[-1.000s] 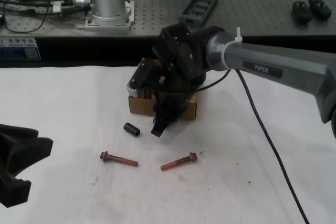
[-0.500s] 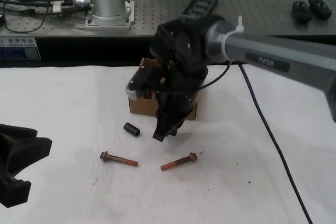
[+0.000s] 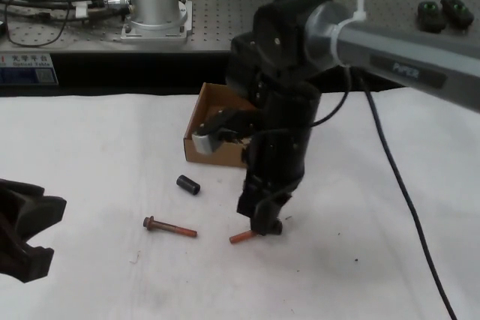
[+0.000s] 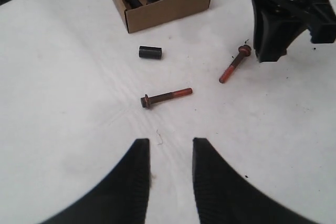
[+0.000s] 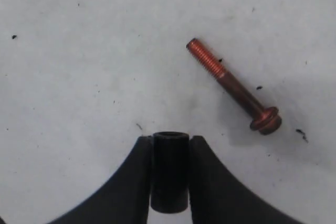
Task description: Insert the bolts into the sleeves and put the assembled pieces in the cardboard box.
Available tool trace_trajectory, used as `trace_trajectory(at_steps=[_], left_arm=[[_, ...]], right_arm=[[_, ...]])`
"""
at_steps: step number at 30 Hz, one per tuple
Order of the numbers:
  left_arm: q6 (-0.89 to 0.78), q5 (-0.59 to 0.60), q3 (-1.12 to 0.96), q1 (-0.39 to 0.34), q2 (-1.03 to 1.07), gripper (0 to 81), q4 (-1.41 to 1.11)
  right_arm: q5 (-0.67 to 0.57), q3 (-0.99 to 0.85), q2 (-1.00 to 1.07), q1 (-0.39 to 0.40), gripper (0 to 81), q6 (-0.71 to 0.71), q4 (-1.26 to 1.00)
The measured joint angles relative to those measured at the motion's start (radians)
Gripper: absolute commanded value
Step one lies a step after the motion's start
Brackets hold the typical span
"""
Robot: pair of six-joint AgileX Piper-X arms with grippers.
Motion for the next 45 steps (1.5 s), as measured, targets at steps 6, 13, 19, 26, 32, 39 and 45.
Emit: trace_trajectory(at_steps=[6, 13, 19, 26, 32, 39, 45], left_arm=[[0.0, 0.0, 0.023, 0.0, 0.008, 21.2, -0.008], [0.0, 0.0, 0.056, 0.0, 0.019, 21.2, -0.008], [0.0, 0.0, 0.056, 0.0, 0.019, 21.2, -0.008], [0.0, 0.0, 0.056, 0.0, 0.019, 21.2, -0.008], [0.0, 0.0, 0.056, 0.0, 0.019, 21.2, -0.008], [0.0, 0.0, 0.056, 0.0, 0.019, 21.2, -0.008], [0.0, 0.0, 0.056, 0.0, 0.019, 21.2, -0.008]], right_arm=[[-0.002, 0.171, -0.051, 0.0, 1.0, 0.019, -0.096], [0.003, 0.294, -0.054, 0.0, 0.7, 0.036, -0.165], [0.059, 0.309, -0.064, 0.0, 19.1, 0.036, -0.174], [0.221, 0.311, -0.065, 0.0, 33.2, 0.036, -0.138], [0.221, 0.311, -0.069, 0.014, 31.3, 0.036, -0.104], [0.221, 0.311, -0.079, 0.023, 31.3, 0.036, -0.13], [0.221, 0.311, -0.079, 0.035, 31.3, 0.049, -0.142]])
